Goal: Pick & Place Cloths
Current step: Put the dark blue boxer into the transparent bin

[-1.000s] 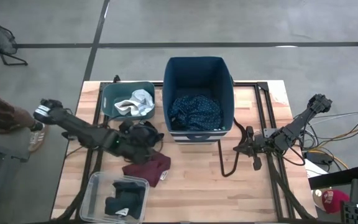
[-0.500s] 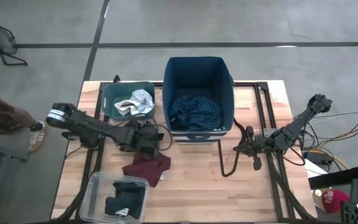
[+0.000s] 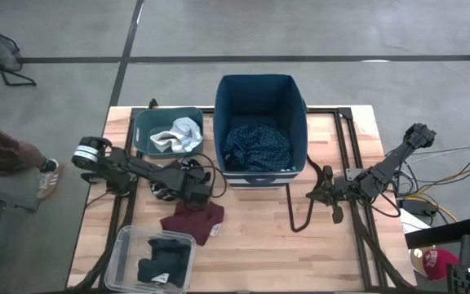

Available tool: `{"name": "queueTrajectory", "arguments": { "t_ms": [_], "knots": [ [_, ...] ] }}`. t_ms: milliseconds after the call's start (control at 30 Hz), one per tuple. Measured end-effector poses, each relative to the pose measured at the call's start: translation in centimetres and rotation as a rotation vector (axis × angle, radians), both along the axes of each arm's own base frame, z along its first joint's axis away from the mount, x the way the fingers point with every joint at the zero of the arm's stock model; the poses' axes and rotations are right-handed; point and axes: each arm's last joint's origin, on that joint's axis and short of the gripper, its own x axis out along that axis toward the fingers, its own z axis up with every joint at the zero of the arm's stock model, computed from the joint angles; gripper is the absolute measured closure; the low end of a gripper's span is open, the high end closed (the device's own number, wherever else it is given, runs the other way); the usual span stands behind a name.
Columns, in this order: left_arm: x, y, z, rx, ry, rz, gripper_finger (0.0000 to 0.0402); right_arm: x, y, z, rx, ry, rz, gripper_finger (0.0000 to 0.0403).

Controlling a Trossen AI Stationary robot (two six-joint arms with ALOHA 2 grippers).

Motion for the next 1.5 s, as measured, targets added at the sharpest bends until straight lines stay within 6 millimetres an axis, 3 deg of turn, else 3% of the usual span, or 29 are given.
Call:
{"name": "queueTrajectory", "arguments": {
  "t_ms": [167, 233, 400, 633, 900, 1167, 1500],
  "knots": [
    [-0.1, 0.0, 0.1, 0.006, 0.027, -0.072, 0.0361, 0.0, 0.0, 0.0, 0.000, 0.000, 0.000, 0.0394],
    [-0.1, 0.0, 0.2, 0.024, 0.062, -0.146, 0.0385, 0.0, 0.0, 0.0, 0.000, 0.000, 0.000, 0.0394],
    [-0.6, 0.2, 0.9, 0.048, 0.131, -0.189, 0.0387, 0.0, 0.0, 0.0, 0.000, 0.000, 0.000, 0.0394],
    [-2.2, -0.4, 5.1, 0.095, 0.099, -0.161, 0.0394, 0.0, 0.0, 0.0, 0.000, 0.000, 0.000, 0.0394],
    [-5.2, -2.5, 11.3, 0.078, -0.169, -0.191, 0.0394, 0.0, 0.0, 0.0, 0.000, 0.000, 0.000, 0.0394],
    [-9.7, -5.2, 17.1, -0.006, -0.495, -0.290, 0.0394, 0.0, 0.0, 0.0, 0.000, 0.000, 0.000, 0.0394],
    [-14.2, -8.7, 22.2, -0.238, -0.755, -0.419, 0.0394, 0.0, 0.0, 0.0, 0.000, 0.000, 0.000, 0.0394]
  ]
}}
